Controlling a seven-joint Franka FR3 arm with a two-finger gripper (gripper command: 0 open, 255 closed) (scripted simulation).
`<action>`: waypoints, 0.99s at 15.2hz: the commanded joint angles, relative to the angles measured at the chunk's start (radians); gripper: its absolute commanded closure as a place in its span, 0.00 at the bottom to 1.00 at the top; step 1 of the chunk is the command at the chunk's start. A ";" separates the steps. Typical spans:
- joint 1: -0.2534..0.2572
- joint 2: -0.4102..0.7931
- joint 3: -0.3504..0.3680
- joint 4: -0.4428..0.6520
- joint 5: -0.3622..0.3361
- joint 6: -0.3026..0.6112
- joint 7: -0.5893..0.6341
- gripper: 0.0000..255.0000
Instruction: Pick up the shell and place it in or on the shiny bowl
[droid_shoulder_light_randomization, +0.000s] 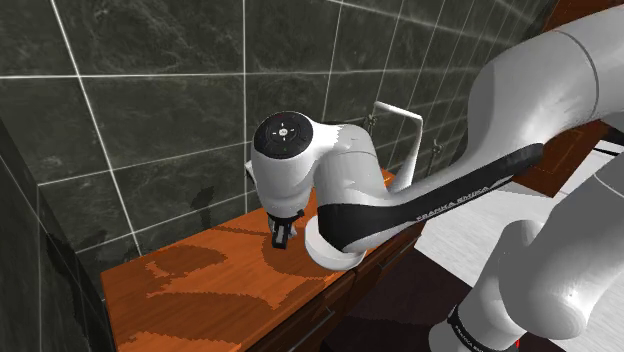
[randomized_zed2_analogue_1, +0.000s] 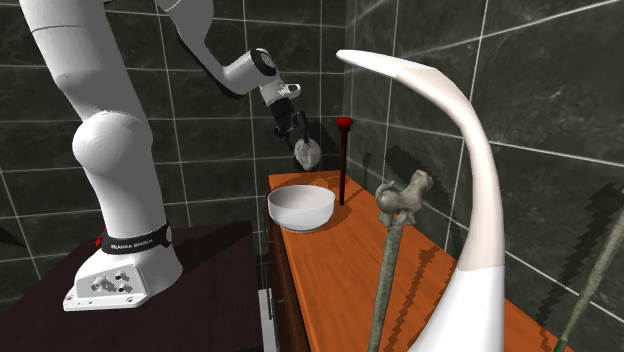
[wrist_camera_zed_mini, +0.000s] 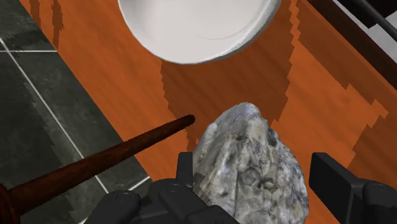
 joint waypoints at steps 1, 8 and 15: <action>-0.006 -0.068 -0.028 -0.063 0.025 0.028 -0.048 1.00; -0.019 -0.294 -0.169 -0.278 0.068 0.111 -0.228 1.00; -0.040 -0.395 -0.257 -0.395 0.047 0.168 -0.314 1.00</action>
